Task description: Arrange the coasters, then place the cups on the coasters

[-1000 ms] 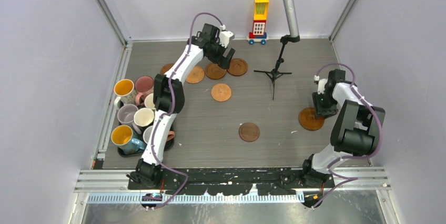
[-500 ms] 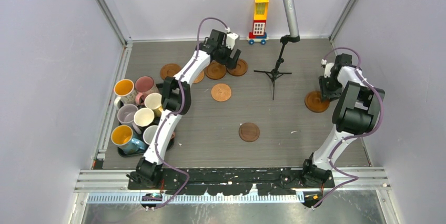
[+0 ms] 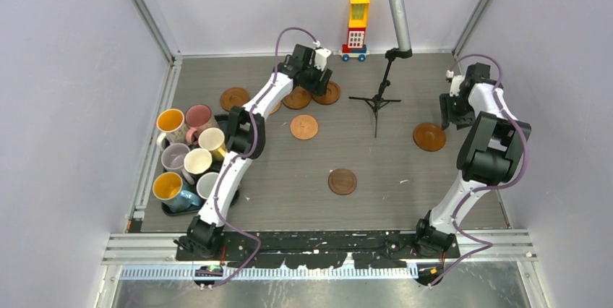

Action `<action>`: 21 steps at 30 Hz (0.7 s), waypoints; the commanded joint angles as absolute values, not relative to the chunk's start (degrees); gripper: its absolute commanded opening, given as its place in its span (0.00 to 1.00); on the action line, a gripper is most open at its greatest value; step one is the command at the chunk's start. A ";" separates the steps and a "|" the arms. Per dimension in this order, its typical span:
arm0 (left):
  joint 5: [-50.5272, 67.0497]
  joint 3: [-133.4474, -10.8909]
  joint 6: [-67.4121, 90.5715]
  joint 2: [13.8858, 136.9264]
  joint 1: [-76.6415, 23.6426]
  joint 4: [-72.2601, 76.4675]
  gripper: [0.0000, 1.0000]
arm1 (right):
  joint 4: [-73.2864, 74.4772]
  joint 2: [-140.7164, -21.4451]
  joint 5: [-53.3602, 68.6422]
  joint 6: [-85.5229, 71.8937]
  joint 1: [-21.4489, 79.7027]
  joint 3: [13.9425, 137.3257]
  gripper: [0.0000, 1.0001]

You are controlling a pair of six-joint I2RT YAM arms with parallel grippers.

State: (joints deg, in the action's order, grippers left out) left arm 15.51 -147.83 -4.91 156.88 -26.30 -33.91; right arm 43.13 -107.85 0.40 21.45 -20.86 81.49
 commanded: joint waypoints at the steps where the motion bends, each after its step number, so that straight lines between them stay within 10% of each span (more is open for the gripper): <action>1: 16.46 -143.18 -7.12 153.02 -28.39 -33.81 0.60 | 46.12 -101.36 4.96 20.31 -21.09 86.52 0.57; 21: 19.20 -108.94 -6.70 132.48 -32.78 -31.20 0.35 | 27.15 -80.63 23.78 2.39 -11.51 61.25 0.59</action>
State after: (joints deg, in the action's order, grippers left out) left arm 17.54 -113.67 -7.92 136.62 -31.77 -30.98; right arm 39.20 -84.18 21.10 10.37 -17.28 66.37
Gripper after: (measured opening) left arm 0.400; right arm 0.590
